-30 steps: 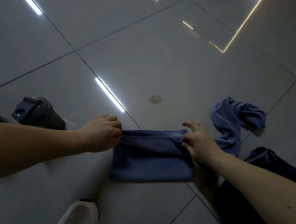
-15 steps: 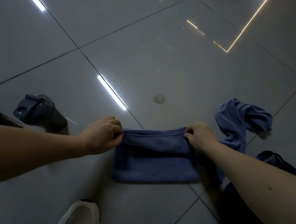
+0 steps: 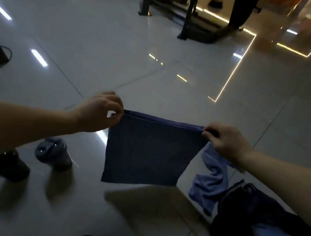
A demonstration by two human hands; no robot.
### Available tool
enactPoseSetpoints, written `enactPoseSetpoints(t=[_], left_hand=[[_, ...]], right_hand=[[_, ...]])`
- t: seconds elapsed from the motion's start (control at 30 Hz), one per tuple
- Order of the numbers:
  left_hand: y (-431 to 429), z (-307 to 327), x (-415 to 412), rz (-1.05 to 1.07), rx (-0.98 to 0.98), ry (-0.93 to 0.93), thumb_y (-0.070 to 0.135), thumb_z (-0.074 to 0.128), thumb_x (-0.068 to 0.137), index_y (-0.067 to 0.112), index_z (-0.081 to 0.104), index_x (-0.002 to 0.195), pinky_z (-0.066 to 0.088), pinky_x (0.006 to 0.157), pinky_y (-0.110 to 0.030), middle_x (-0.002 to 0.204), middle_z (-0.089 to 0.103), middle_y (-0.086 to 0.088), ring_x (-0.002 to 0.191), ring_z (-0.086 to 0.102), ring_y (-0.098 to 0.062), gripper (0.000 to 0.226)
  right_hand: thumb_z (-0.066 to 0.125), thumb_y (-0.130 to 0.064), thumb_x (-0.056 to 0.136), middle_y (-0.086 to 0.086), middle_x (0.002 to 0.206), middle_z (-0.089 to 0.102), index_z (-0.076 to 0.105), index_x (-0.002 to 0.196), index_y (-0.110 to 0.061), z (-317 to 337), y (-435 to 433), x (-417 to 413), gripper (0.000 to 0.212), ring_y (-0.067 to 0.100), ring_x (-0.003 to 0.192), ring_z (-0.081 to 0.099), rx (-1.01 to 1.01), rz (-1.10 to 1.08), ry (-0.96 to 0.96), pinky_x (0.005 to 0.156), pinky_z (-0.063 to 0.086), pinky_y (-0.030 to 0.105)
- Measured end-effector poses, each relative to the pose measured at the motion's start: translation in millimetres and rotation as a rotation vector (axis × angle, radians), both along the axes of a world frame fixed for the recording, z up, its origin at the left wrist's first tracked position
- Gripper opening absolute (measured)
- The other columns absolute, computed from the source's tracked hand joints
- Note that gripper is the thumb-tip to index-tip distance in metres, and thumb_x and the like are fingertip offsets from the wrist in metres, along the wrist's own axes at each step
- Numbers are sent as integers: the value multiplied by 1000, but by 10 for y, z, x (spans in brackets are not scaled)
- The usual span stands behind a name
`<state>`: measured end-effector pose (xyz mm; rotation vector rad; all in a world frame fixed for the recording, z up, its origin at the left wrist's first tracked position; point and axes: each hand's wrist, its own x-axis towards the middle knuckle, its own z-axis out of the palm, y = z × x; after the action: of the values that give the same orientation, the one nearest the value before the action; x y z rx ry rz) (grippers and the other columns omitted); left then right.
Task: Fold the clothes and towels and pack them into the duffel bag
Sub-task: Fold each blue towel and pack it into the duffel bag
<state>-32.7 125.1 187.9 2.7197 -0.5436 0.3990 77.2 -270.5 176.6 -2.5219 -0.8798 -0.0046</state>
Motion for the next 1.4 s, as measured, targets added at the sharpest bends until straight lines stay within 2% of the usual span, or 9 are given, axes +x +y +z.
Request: enactPoseSetpoints(t=[0.1, 0.2, 0.43, 0.53, 0.77, 1.07, 1.17, 1.3, 1.4], left_hand=[[-56, 489, 11, 3, 63, -110, 27, 57, 88, 14, 74, 79, 46, 79, -31, 87, 68, 3, 83, 58, -16, 24], [-213, 743, -17, 36, 122, -194, 21, 64, 86, 14, 74, 76, 46, 77, -36, 84, 67, 0, 82, 58, -20, 16], [-477, 783, -69, 120, 0, -244, 16, 73, 83, 16, 74, 72, 40, 78, -36, 88, 68, 2, 83, 58, -21, 11], [-565, 808, -107, 58, 136, -272, 16, 72, 84, 13, 73, 74, 44, 78, -39, 89, 65, -1, 84, 55, -21, 11], [-493, 431, -67, 63, 226, -25, 18, 61, 93, 13, 72, 84, 46, 85, -35, 95, 64, -3, 87, 59, -22, 15], [-541, 401, -42, -2, 207, 113, 19, 59, 93, 11, 68, 92, 46, 74, -27, 94, 60, 0, 82, 55, -17, 12], [-487, 400, -50, 41, 141, 114, 19, 61, 89, 13, 64, 86, 49, 70, -31, 88, 59, 1, 78, 55, -18, 8], [-496, 416, 7, 187, -87, 141, 14, 66, 85, 16, 59, 85, 50, 65, -30, 84, 58, 3, 74, 55, -16, 7], [-497, 420, 28, 192, -91, 175, 13, 66, 83, 19, 60, 86, 48, 64, -27, 85, 59, 5, 76, 57, -15, 9]], right_hand=[[62, -21, 97, 3, 86, 64, 68, 94, -13, 453, -25, 34, 11, 23, 79, 57, -20, -97, 9, 70, 37, 29], [58, -22, 99, 4, 89, 63, 68, 96, -13, 715, -25, -35, 14, 23, 81, 56, 18, -180, -20, 72, 36, 30], [59, -18, 96, 7, 90, 63, 72, 93, -8, 711, 32, -352, 16, 22, 82, 52, 58, -262, -130, 73, 36, 30], [55, -21, 98, 11, 92, 65, 70, 90, -10, 634, -46, -300, 20, 27, 81, 55, -66, -383, -78, 70, 41, 32], [55, -19, 98, 10, 88, 67, 70, 91, -10, 641, -100, -285, 18, 29, 84, 59, -63, -437, -67, 72, 44, 34], [62, -20, 97, 7, 86, 64, 66, 92, -15, 477, -316, -318, 8, 26, 80, 57, -120, -302, 32, 71, 36, 30], [60, -19, 98, 5, 84, 65, 64, 93, -17, 472, -339, -342, 6, 25, 78, 60, -88, -273, 30, 70, 38, 30], [56, -16, 100, 6, 86, 63, 64, 99, -12, 513, -308, -375, 9, 24, 79, 57, -60, -250, -10, 71, 37, 30], [55, -15, 100, 7, 88, 63, 64, 99, -10, 530, -288, -385, 11, 25, 81, 58, -36, -251, -14, 72, 39, 30]])
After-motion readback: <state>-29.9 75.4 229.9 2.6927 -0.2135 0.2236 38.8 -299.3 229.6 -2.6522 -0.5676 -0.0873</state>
